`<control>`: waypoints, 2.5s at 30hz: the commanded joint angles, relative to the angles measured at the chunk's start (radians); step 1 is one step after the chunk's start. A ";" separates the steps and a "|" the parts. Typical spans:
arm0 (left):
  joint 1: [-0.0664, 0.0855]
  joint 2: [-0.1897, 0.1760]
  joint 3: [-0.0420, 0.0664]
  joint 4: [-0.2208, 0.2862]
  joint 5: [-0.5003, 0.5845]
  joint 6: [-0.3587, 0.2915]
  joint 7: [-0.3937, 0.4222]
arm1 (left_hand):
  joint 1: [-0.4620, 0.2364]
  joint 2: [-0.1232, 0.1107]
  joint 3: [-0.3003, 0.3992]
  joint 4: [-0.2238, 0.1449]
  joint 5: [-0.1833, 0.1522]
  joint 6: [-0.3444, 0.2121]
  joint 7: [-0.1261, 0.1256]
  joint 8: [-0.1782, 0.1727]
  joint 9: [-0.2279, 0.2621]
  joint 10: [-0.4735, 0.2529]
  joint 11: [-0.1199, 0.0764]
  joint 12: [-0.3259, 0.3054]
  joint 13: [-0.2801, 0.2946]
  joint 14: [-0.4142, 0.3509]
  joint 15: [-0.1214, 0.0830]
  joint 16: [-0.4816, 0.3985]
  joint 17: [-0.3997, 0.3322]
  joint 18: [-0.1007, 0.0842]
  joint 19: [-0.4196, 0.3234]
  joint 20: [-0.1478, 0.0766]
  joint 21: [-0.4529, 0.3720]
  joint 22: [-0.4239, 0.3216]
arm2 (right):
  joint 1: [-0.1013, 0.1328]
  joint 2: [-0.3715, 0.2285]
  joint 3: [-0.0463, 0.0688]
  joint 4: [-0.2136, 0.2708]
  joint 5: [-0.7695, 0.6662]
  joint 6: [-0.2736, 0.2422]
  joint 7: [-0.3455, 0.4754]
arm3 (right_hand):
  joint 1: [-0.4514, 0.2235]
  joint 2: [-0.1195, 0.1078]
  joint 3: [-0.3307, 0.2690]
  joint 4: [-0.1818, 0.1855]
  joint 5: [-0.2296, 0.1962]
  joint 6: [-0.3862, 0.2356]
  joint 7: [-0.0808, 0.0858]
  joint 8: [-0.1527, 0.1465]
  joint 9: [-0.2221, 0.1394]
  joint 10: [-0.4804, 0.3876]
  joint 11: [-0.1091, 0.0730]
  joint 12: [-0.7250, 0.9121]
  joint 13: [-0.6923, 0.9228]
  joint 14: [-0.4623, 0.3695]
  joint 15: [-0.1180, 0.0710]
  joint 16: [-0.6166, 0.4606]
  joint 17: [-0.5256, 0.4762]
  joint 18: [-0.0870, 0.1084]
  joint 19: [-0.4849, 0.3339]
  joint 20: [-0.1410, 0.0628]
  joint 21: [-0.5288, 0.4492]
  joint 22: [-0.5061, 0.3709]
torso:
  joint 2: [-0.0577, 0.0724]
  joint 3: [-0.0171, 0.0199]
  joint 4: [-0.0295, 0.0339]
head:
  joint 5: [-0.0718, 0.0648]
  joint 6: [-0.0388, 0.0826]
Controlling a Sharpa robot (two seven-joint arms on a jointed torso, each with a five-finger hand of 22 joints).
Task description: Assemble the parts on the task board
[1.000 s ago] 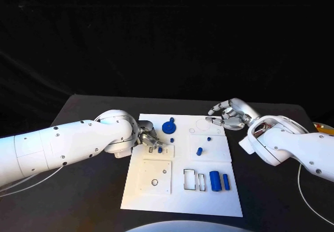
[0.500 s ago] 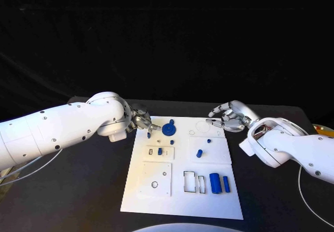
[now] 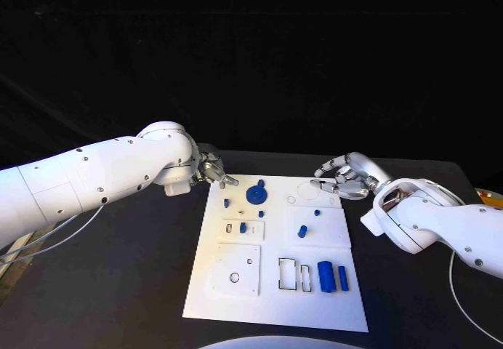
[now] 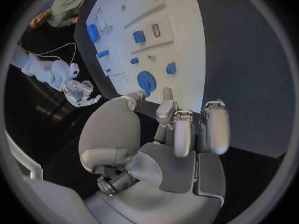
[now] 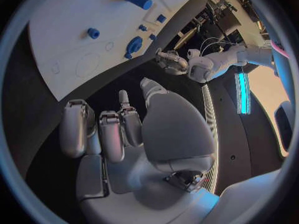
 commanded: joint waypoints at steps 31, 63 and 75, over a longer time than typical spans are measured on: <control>-0.006 0.088 -0.048 -0.123 -0.017 0.139 0.001 | 0.012 0.007 -0.008 0.000 0.001 0.007 0.009 -0.008 -0.010 -0.016 0.006 -0.014 -0.014 0.096 0.010 -0.006 0.239 -0.003 -0.007 0.009 -0.011 0.012 | -0.002 0.002 0.000 0.000 -0.016 0.004 0.008 | -0.011 0.002 -0.005 -0.001 0.001 -0.003 -0.002 0.005 0.001 -0.004 -0.004 -0.005 0.083 0.075 -0.008 -0.007 0.125 0.014 -0.010 0.000 -0.008 0.044 | -0.001 0.0000 0.0012 | 0.000 -0.012; -0.011 0.095 -0.056 -0.130 0.018 0.152 0.014 | 0.116 0.014 0.075 -0.005 -0.001 0.030 0.004 0.002 -0.033 -0.023 0.002 -0.004 -0.011 0.097 0.008 -0.003 0.243 -0.001 -0.013 0.012 -0.015 0.010 | -0.003 0.005 0.000 -0.004 -0.016 0.006 0.007 | -0.011 0.004 -0.005 -0.002 0.002 -0.003 -0.002 0.007 0.001 -0.003 -0.004 -0.003 0.085 0.076 -0.008 -0.007 0.127 0.014 -0.009 0.000 -0.008 0.045 | -0.002 0.0006 0.0006 | 0.004 -0.020; -0.014 0.099 -0.058 -0.135 0.028 0.136 0.024 | 0.165 0.022 0.123 -0.007 -0.001 0.027 0.002 0.010 -0.035 -0.023 0.000 -0.002 -0.011 0.097 0.005 -0.003 0.243 -0.002 -0.012 0.011 -0.014 0.013 | -0.003 0.006 0.000 -0.004 -0.016 0.007 0.007 | -0.011 0.004 -0.005 -0.002 0.002 -0.003 -0.002 0.007 0.001 -0.003 -0.004 -0.003 0.085 0.076 -0.008 -0.007 0.127 0.014 -0.009 0.000 -0.008 0.045 | -0.002 0.0006 0.0012 | 0.003 -0.023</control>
